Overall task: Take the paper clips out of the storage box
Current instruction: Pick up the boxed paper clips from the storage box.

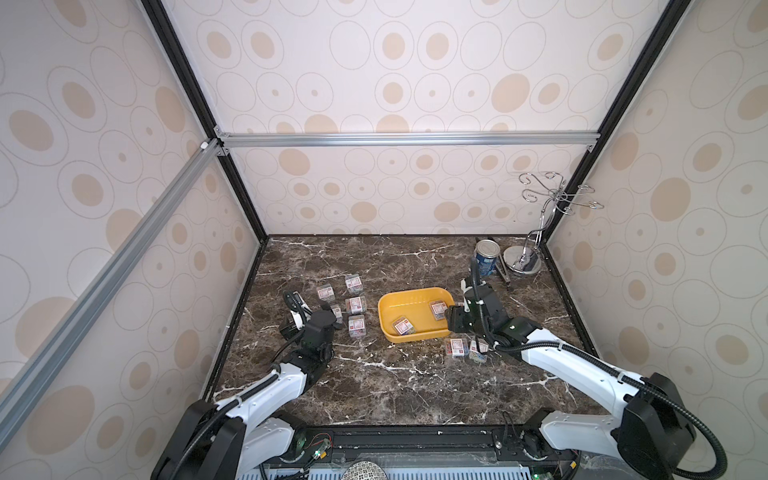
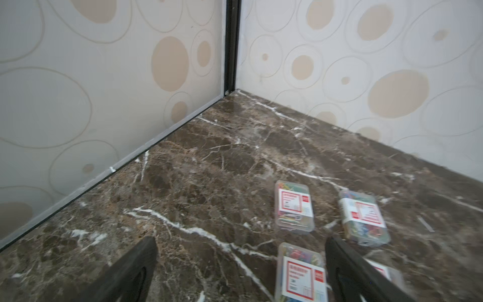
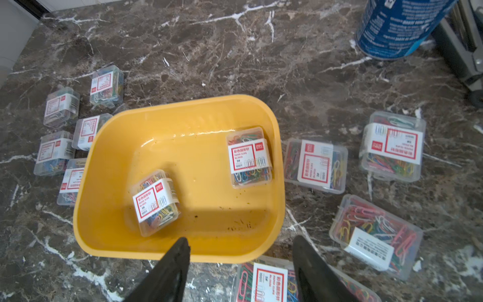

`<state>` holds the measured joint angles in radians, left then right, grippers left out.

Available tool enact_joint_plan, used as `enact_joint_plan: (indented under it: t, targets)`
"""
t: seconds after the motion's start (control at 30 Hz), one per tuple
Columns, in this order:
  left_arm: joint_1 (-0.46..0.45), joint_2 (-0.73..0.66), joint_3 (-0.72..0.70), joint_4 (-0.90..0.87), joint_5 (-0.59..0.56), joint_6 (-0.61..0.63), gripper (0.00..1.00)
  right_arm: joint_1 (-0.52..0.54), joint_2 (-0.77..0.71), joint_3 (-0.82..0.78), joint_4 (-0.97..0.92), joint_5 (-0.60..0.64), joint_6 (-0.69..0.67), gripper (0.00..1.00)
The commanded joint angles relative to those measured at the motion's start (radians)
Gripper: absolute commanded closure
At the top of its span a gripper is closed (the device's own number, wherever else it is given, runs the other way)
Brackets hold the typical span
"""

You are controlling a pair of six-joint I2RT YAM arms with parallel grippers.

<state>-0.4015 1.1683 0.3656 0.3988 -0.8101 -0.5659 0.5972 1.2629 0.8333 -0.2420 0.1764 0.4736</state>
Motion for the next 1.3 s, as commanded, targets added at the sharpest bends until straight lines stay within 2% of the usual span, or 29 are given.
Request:
enact_joint_plan:
  t: [0.0, 0.13, 0.33, 0.67, 0.93, 1.27]
  targets:
    - [0.016, 0.075, 0.066, 0.041, -0.056, -0.006, 0.0, 0.009, 0.058, 0.067, -0.05, -0.005, -0.021, 0.36]
    - [0.017, 0.108, 0.084, 0.032, -0.051, -0.015, 0.0, 0.02, 0.143, 0.138, -0.089, -0.004, -0.033, 0.36]
    - [0.019, 0.075, 0.049, 0.059, -0.049, -0.024, 0.0, 0.071, 0.291, 0.261, -0.171, 0.055, -0.05, 0.33]
    - [0.023, 0.074, 0.048, 0.056, -0.038, -0.028, 0.0, 0.074, 0.553, 0.428, -0.273, 0.162, -0.032, 0.26]
    - [0.024, 0.073, 0.045, 0.063, -0.034, -0.022, 0.0, 0.062, 0.626, 0.464, -0.242, 0.149, -0.044, 0.13]
    - [0.024, 0.066, 0.041, 0.061, -0.031, -0.023, 0.0, 0.045, 0.689, 0.501, -0.252, 0.189, -0.035, 0.1]
